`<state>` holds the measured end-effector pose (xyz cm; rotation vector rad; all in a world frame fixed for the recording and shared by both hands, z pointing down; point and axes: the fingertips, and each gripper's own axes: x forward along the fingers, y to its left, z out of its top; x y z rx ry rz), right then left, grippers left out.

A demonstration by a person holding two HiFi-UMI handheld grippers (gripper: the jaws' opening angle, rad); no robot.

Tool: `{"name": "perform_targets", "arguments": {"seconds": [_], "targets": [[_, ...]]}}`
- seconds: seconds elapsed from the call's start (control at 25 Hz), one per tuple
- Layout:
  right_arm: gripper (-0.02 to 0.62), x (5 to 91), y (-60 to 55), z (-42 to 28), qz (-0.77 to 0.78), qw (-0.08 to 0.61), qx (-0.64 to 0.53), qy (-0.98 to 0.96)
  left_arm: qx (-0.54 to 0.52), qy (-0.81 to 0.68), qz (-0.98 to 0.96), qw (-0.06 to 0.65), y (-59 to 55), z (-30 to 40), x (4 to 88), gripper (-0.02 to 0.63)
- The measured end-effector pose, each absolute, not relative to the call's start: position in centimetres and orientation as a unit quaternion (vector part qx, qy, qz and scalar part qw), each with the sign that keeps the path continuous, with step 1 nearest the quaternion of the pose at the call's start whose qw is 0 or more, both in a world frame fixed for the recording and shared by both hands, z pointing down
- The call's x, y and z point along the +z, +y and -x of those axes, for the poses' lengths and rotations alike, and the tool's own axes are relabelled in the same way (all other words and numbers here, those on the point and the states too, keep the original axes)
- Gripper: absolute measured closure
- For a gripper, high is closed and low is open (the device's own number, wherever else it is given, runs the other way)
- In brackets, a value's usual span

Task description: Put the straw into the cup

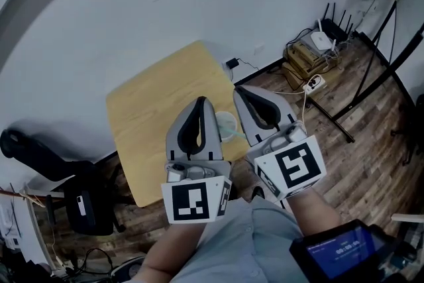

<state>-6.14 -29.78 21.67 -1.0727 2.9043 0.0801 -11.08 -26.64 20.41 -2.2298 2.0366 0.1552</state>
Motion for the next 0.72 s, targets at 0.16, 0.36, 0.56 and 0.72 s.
{"name": "perform_targets", "arguments": {"seconds": [0.16, 0.36, 0.56, 0.72], "targets": [[0.597, 22.0, -29.9, 6.1, 0.347, 0.020, 0.021, 0.937, 0.050, 0.673, 0.736, 0.053, -26.6, 11.3, 20.8, 0.607], [0.597, 22.4, -29.9, 6.0, 0.348, 0.018, 0.018, 0.937, 0.049, 0.673, 0.737, 0.048, -26.7, 11.2, 21.2, 0.607], [0.597, 22.7, -30.0, 5.9, 0.349, 0.016, 0.015, 0.937, 0.048, 0.672, 0.738, 0.045, -26.9, 11.1, 21.5, 0.607], [0.597, 22.8, -30.2, 6.2, 0.349, 0.017, 0.015, 0.937, 0.049, 0.672, 0.738, 0.044, -27.1, 11.4, 21.7, 0.607]]}}
